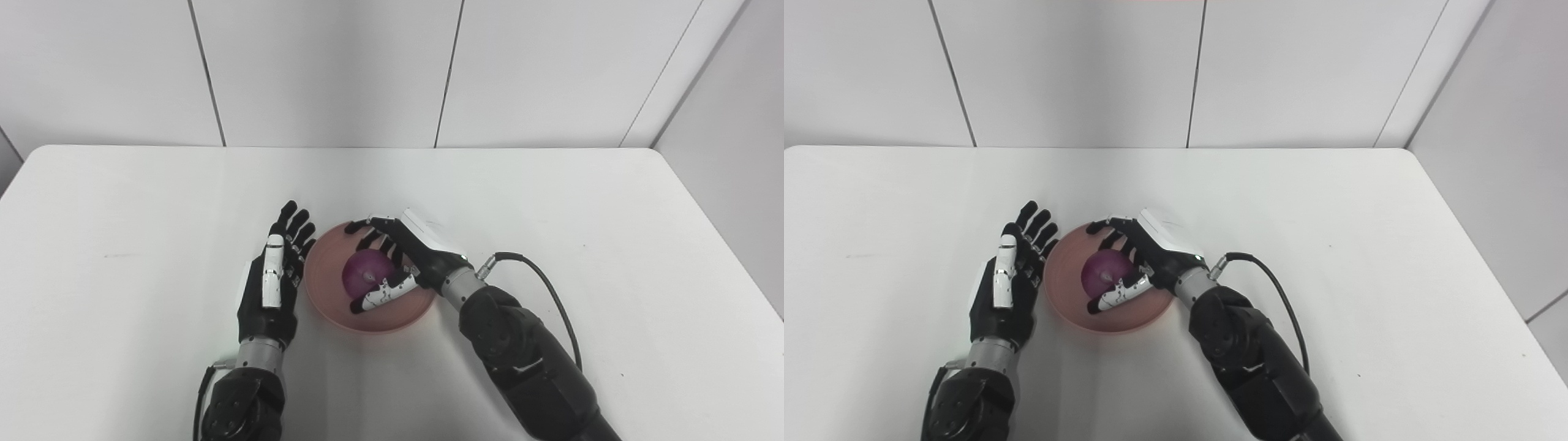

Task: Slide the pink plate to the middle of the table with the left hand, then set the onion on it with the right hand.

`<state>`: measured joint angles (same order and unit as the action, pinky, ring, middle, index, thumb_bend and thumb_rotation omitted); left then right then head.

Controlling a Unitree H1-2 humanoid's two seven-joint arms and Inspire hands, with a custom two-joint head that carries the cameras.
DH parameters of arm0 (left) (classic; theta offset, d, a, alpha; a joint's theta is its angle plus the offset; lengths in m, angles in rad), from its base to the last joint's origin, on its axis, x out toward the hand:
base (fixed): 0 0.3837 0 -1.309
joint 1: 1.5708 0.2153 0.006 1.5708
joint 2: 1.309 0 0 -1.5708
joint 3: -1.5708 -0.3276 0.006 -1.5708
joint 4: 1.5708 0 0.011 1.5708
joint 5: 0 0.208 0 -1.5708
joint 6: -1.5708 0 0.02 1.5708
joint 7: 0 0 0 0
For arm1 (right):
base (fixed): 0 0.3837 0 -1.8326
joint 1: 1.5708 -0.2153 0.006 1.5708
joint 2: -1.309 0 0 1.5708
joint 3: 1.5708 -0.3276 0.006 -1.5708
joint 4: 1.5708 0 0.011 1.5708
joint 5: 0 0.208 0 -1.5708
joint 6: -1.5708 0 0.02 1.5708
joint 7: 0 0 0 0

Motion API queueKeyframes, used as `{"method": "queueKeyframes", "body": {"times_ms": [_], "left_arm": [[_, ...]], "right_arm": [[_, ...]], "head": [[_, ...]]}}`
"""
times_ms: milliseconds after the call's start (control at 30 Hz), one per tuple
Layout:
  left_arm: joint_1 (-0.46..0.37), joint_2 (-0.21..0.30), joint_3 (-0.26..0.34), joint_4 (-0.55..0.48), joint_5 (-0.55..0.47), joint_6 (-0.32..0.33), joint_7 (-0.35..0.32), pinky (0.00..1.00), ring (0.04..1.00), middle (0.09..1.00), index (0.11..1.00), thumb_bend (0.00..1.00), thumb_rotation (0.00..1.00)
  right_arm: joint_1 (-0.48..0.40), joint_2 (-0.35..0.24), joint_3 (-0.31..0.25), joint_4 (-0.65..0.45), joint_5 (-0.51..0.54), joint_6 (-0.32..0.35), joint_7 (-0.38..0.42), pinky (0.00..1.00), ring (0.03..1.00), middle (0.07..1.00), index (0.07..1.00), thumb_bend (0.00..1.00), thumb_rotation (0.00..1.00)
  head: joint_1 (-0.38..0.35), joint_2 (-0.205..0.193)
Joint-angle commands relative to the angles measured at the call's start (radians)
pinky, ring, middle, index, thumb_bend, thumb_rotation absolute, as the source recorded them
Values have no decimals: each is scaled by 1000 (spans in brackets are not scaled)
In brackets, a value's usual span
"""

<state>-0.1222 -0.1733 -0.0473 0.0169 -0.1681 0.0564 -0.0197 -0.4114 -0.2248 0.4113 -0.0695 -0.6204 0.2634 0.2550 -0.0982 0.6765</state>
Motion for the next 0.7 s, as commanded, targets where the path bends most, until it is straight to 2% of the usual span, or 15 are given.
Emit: {"method": "queueKeyframes", "body": {"times_ms": [0, 200, 367, 667], "left_arm": [[9, -6, -2, 7, 8, 14, 5, 924, 934, 939, 918, 441, 1000], [6, -5, -2, 16, 11, 6, 5, 919, 935, 941, 918, 442, 1000], [8, -5, -3, 14, 15, 6, 7, 918, 934, 938, 914, 444, 1000], [7, -5, 1, 25, 13, 4, 8, 921, 930, 934, 908, 448, 1000]], "right_arm": [[-16, -8, -5, -35, 3, -69, -12, 774, 824, 843, 835, 1000, 261], [-7, -19, -28, -38, 23, -154, -58, 925, 924, 940, 939, 1000, 345], [1, -25, -57, -37, 32, -217, -97, 960, 952, 968, 976, 1000, 407], [36, -26, -113, -62, 45, -257, -142, 948, 999, 1000, 1000, 1000, 575]], "head": [[0, -2], [-1, -5], [-3, -8], [-6, -16]]}}
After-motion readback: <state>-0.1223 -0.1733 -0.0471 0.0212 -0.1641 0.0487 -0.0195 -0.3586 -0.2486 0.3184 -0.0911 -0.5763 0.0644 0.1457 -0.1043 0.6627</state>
